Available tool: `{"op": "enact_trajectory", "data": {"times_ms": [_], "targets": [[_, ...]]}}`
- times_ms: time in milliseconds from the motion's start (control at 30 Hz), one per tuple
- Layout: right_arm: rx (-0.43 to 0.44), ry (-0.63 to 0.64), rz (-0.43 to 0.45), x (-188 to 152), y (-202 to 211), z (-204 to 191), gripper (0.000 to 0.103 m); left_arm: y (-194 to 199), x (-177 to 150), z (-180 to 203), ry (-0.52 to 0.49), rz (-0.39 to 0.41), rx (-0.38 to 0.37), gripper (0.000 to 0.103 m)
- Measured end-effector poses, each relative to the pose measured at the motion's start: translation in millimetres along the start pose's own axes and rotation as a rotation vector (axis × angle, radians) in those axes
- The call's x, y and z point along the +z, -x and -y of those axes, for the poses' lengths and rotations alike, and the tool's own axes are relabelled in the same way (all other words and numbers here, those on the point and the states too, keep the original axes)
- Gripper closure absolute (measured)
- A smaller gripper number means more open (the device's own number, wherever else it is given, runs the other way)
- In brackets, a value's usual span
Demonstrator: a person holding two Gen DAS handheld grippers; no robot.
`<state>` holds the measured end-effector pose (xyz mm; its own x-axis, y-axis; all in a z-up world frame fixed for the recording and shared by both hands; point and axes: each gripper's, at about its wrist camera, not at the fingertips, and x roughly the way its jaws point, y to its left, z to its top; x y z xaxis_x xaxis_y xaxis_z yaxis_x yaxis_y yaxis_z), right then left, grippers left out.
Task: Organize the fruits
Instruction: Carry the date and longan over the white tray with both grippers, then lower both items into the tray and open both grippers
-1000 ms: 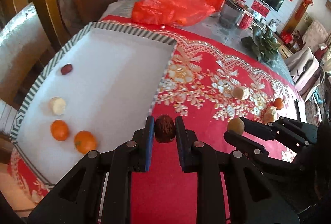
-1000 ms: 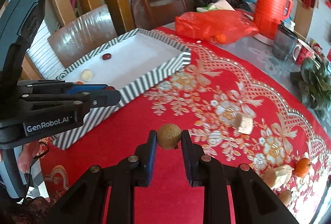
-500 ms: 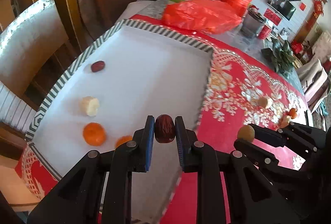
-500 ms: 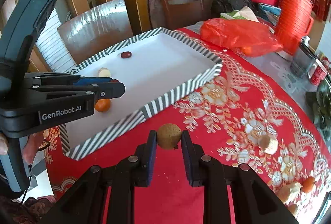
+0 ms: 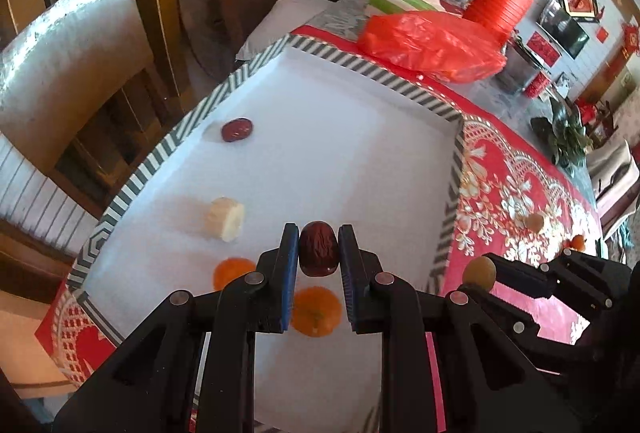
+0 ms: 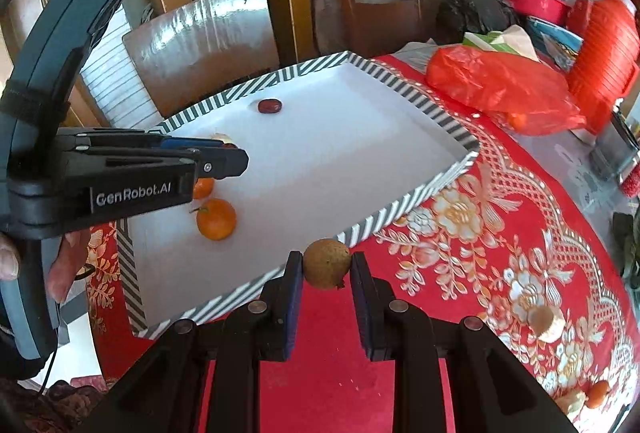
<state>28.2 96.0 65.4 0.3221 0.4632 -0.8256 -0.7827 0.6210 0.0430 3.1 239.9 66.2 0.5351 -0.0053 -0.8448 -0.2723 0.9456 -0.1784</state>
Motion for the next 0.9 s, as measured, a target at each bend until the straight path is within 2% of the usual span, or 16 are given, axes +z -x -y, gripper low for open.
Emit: {"op": "enact_trajectory", "data": {"times_ms": [267,500,733,900], "targets": [[0.026,0.027,-0.017,16,-17,-9,0.08,-13,10,-14,0.032,-0.029,-0.01,0.084],[0.059,0.055,-0.053,27,-41,-16,0.08,-28,12,-19,0.036,-0.055,0.021,0.084],[0.087,0.067,-0.087,28,-63,-23,0.08,-37,8,-18,0.024,-0.067,0.057,0.084],[0.097,0.048,-0.08,27,-68,-25,0.08,-42,8,-21,0.056,-0.084,0.052,0.084]]}}
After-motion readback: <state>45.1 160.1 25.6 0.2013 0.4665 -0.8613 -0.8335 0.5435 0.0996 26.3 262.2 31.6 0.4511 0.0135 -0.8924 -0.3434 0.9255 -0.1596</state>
